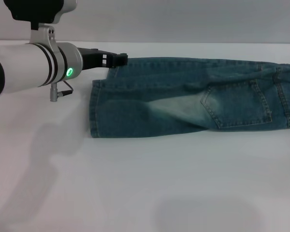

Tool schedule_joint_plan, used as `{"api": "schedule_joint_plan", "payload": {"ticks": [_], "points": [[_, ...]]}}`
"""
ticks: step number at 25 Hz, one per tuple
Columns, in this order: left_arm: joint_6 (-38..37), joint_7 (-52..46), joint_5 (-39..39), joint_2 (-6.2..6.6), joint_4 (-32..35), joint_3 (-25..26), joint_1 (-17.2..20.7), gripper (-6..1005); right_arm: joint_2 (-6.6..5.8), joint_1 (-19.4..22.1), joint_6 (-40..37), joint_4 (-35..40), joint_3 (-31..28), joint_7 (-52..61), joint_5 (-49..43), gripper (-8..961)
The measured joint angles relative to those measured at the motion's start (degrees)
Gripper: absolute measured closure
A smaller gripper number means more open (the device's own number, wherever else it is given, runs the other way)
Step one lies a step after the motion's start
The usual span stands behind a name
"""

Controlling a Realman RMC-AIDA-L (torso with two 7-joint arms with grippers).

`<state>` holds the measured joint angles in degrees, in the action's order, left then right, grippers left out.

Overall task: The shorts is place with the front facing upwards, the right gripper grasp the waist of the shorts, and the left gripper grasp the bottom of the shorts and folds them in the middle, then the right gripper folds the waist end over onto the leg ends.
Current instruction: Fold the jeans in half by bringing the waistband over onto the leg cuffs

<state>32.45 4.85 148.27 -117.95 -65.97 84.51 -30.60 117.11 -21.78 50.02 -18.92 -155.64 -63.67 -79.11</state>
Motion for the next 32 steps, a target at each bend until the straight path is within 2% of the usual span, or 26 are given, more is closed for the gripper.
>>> {"api": "schedule_joint_plan", "payload": {"ticks": [18, 29, 32], "points": [[-0.35, 0.59, 0.0, -0.06, 0.41, 0.38, -0.25, 187, -0.69, -3.56, -4.53, 1.44, 0.46, -0.4, -1.91, 341], [-0.55, 0.69, 0.0, 0.03, 1.17, 0.39, -0.57, 186, -1.01, -3.87, -5.63, 1.08, 1.86, 1.1, -2.97, 362], [-0.55, 0.69, 0.0, 0.1, 1.27, 0.4, -0.69, 186, -1.01, -3.83, -5.5, 0.79, 2.16, 0.45, -3.08, 485]]}}
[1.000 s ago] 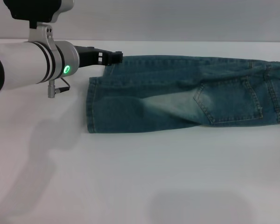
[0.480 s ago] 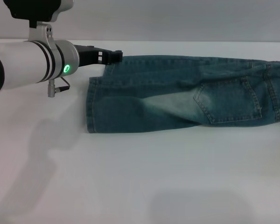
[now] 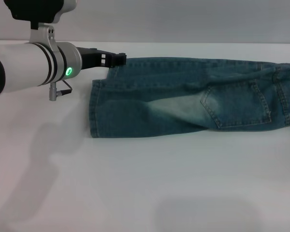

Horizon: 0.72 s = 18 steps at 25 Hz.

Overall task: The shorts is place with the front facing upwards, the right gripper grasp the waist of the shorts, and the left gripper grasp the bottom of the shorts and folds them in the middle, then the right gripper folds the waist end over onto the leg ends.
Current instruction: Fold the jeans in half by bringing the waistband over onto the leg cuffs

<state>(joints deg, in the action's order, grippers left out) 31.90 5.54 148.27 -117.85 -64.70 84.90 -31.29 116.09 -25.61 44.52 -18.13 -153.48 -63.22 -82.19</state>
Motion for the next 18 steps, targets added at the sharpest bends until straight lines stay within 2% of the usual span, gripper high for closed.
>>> {"api": "schedule_joint_plan", "payload": {"ticks": [8, 13, 18], "points": [[-1.68, 0.0, 0.0, -0.12, 0.99, -0.07, -0.24, 186, 0.48, 0.47, 2.08, -1.66, 0.29, -1.54, 0.2, 837], [-2.66, 0.0, -0.08, -0.26, 2.37, -0.3, -0.32, 186, 1.39, 0.48, 7.91, -5.03, -0.15, -1.2, 0.61, 856], [-3.86, 0.0, -1.21, -0.33, 3.42, -0.47, -0.28, 186, 1.04, -2.11, 12.34, -6.38, 0.37, 1.53, 0.54, 875]]}}
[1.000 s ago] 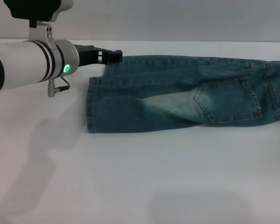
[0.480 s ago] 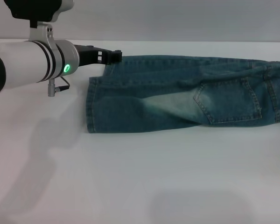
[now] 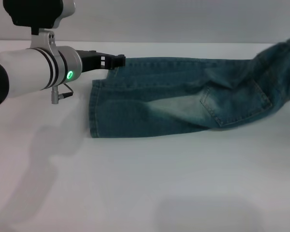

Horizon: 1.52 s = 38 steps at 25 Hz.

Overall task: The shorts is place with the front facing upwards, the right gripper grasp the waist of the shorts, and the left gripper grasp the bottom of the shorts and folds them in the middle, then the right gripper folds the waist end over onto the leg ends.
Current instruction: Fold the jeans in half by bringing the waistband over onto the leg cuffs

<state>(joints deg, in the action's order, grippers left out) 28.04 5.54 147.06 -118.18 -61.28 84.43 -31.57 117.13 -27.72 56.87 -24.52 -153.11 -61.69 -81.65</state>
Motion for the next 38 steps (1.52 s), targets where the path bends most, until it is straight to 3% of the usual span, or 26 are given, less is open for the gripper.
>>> {"api": "schedule_joint_plan", "payload": {"ticks": [6, 16, 21, 28, 38], "points": [[-4.04, 0.0, -2.17, -0.06, 0.51, -2.31, 1.06, 186, -0.13, -5.92, 1.65, -0.21, 1.94, 1.9, -0.11, 882], [-8.58, -0.04, -5.48, -0.05, 3.3, -5.88, 1.58, 186, 0.17, -15.5, -1.92, -0.02, 7.44, 3.53, 0.65, 885], [-10.14, -0.26, -7.43, -0.12, 3.38, -6.55, 2.15, 187, 0.33, -16.91, -2.52, -0.02, 11.71, 3.67, 3.92, 886], [-18.86, -0.55, -13.98, -0.19, 6.19, -13.52, 2.1, 187, 0.79, -17.61, -2.98, -0.12, 21.68, 4.18, 11.0, 887], [-20.12, -0.62, -14.92, -0.23, 6.78, -14.5, 2.0, 187, 1.24, -20.19, -4.63, -0.72, 32.62, 5.1, 16.68, 886]]}}
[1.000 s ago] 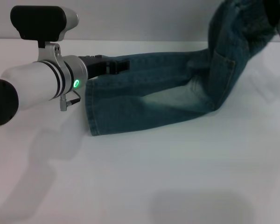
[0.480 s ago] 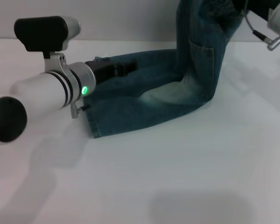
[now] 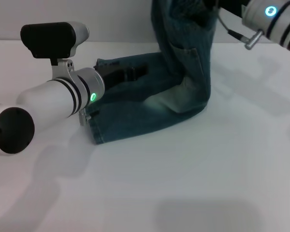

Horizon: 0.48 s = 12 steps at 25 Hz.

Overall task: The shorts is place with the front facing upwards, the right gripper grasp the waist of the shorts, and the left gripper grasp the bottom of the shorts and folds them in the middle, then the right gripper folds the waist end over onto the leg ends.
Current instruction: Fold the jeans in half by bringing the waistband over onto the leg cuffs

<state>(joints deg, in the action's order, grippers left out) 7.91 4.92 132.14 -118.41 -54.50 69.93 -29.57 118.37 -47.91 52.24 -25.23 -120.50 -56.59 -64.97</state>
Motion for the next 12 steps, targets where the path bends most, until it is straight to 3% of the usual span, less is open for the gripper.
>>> {"api": "schedule_joint_plan", "payload": {"ticks": [7, 12], "points": [[-0.07, 0.0, -0.04, 0.02, 0.15, -0.13, 0.11, 187, 0.13, -0.37, -2.47, -2.32, 10.32, 0.77, 5.36, 886], [-0.09, 0.03, -0.04, 0.08, 0.7, 0.05, 0.14, 187, 0.34, -0.39, -3.08, -3.0, 14.58, 1.38, 7.16, 888]]}}
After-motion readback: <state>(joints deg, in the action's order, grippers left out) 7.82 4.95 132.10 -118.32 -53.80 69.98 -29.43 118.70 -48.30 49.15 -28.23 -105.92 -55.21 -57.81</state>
